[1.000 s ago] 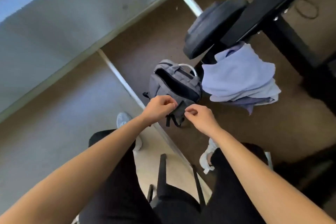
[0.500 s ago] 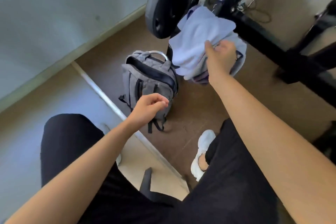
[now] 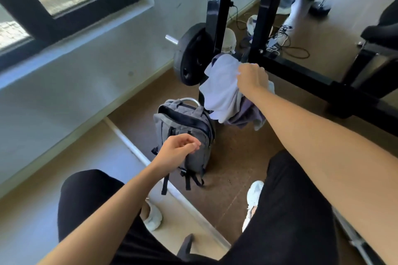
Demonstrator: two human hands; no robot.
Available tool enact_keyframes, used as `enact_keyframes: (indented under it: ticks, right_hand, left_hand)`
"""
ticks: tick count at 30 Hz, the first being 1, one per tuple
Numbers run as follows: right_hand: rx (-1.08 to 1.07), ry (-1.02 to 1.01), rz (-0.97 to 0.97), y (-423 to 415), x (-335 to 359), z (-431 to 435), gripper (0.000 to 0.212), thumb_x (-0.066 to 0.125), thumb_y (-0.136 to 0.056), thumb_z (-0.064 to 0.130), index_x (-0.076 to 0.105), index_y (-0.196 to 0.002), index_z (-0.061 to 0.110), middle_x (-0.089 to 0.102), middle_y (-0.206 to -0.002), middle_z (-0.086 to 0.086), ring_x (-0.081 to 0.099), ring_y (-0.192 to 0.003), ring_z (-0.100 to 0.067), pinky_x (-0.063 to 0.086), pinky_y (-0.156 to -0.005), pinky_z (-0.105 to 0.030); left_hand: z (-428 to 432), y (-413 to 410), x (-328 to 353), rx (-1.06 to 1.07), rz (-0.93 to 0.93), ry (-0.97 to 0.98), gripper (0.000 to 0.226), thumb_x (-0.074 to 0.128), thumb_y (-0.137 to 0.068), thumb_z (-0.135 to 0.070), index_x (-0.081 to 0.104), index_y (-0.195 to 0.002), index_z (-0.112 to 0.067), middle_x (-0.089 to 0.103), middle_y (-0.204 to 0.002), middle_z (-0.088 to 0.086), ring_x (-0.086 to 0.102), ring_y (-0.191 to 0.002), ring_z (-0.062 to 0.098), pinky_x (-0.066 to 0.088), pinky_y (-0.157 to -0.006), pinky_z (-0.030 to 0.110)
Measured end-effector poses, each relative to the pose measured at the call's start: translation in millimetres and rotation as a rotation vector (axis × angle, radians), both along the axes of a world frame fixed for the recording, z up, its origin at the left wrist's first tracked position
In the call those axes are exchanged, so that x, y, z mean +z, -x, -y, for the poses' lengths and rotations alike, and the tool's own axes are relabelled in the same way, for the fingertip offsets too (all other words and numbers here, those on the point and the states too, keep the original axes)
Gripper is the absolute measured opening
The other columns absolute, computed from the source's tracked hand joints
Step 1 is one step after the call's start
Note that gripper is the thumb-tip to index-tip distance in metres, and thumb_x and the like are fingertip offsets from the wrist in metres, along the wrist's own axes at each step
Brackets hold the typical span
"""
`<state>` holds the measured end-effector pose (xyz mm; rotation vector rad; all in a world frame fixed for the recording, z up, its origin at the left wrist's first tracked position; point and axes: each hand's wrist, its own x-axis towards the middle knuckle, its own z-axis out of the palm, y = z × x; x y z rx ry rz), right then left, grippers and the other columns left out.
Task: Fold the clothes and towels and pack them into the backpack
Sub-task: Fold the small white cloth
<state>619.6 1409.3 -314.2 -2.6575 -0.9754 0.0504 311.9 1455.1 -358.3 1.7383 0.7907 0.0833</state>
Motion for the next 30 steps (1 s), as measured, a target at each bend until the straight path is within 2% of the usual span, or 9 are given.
enact_keyframes:
  ticks: [3, 6, 11, 14, 17, 23, 26, 29, 30]
  right_hand:
    - [0.015, -0.021, 0.098, 0.0, 3.2, -4.7, 0.018, 0.054, -0.098, 0.013, 0.064, -0.086, 0.005, 0.063, -0.098, -0.016, 0.059, -0.093, -0.04, 0.037, -0.069, -0.038]
    - [0.004, -0.314, 0.023, -4.2, 7.8, -5.6, 0.03, 0.055, -0.095, 0.025, 0.059, -0.069, 0.008, 0.052, -0.082, -0.01, 0.053, -0.074, -0.036, 0.042, -0.064, -0.038]
    - [0.045, -0.847, -0.185, -0.9, 27.0, -4.1, 0.02, 0.07, -0.089, 0.023, 0.08, -0.103, 0.012, 0.07, -0.097, -0.007, 0.067, -0.087, -0.018, 0.055, -0.082, -0.031]
    - [0.151, -0.966, -0.396, 15.6, 34.9, 1.1, 0.013, 0.073, -0.088, 0.024, 0.078, -0.099, 0.026, 0.072, -0.1, -0.004, 0.07, -0.092, -0.016, 0.058, -0.086, -0.034]
    - [0.269, -1.039, -0.582, 41.7, 43.1, 10.5, 0.018, 0.075, -0.088, 0.014, 0.075, -0.096, 0.03, 0.073, -0.095, 0.01, 0.07, -0.093, -0.011, 0.057, -0.088, -0.03]
    - [0.577, -0.984, -0.719, 100.6, 47.7, 32.4, 0.013, 0.078, -0.082, 0.008, 0.075, -0.094, 0.014, 0.069, -0.097, 0.004, 0.066, -0.097, -0.014, 0.054, -0.089, -0.03]
    - [0.731, -0.893, -0.665, 128.3, 53.4, 43.1, 0.015, 0.08, -0.082, 0.011, 0.074, -0.096, 0.012, 0.065, -0.094, -0.001, 0.066, -0.089, -0.014, 0.053, -0.08, -0.027]
    - [0.779, -0.827, -0.659, 151.5, 53.0, 45.1, 0.012, 0.081, -0.083, 0.012, 0.076, -0.094, 0.012, 0.067, -0.087, -0.008, 0.066, -0.08, -0.023, 0.054, -0.069, -0.035]
    - [0.779, -0.8, -0.663, 159.7, 51.6, 43.9, 0.011, 0.081, -0.083, 0.013, 0.077, -0.093, 0.01, 0.066, -0.084, -0.009, 0.065, -0.075, -0.026, 0.053, -0.066, -0.036]
  left_hand:
    - [-9.2, -0.9, -3.1, 0.005, 0.014, -0.004, 0.022, 0.061, -0.101, -0.015, 0.078, -0.091, -0.024, 0.077, -0.093, -0.001, 0.072, -0.098, 0.021, 0.053, -0.103, 0.051]
    - [-17.0, -12.0, -3.0, -0.024, 0.017, 0.002, 0.023, 0.062, -0.1, -0.015, 0.079, -0.089, -0.026, 0.077, -0.093, 0.001, 0.071, -0.098, 0.026, 0.053, -0.102, 0.052]
    - [-31.0, -52.6, 5.1, 0.023, 0.053, 0.015, 0.013, 0.065, -0.097, -0.017, 0.075, -0.1, -0.024, 0.075, -0.099, 0.003, 0.069, -0.097, 0.026, 0.056, -0.091, 0.037]
    - [-44.5, -85.3, 13.4, 0.207, 0.07, 0.069, 0.05, 0.07, -0.095, -0.021, 0.05, -0.141, -0.02, 0.063, -0.124, -0.002, 0.064, -0.112, 0.021, 0.053, -0.09, 0.032]
    - [-56.8, -103.6, 22.2, 0.299, 0.082, 0.314, 0.09, 0.079, -0.088, -0.033, 0.023, -0.159, -0.027, 0.051, -0.139, -0.001, 0.053, -0.126, 0.02, 0.05, -0.106, 0.042]
    - [-59.0, -66.1, 34.4, 0.091, 0.255, 0.314, 0.014, 0.064, -0.09, -0.018, 0.074, -0.1, -0.017, 0.076, -0.093, -0.004, 0.07, -0.087, 0.012, 0.052, -0.08, 0.026]
    - [-63.6, -17.6, 38.2, 0.154, 0.331, 0.295, 0.018, 0.061, -0.097, -0.011, 0.07, -0.105, 0.002, 0.076, -0.094, 0.005, 0.072, -0.088, 0.018, 0.056, -0.079, 0.028]
    - [-68.7, 30.1, 48.4, 0.244, 0.38, 0.276, 0.056, 0.074, -0.089, -0.034, 0.057, -0.116, 0.013, 0.059, -0.104, 0.016, 0.053, -0.098, 0.031, 0.043, -0.081, 0.035]
    - [-70.7, 42.3, 53.8, 0.273, 0.357, 0.241, 0.05, 0.072, -0.092, -0.033, 0.058, -0.112, 0.01, 0.059, -0.103, 0.011, 0.051, -0.097, 0.027, 0.04, -0.081, 0.031]
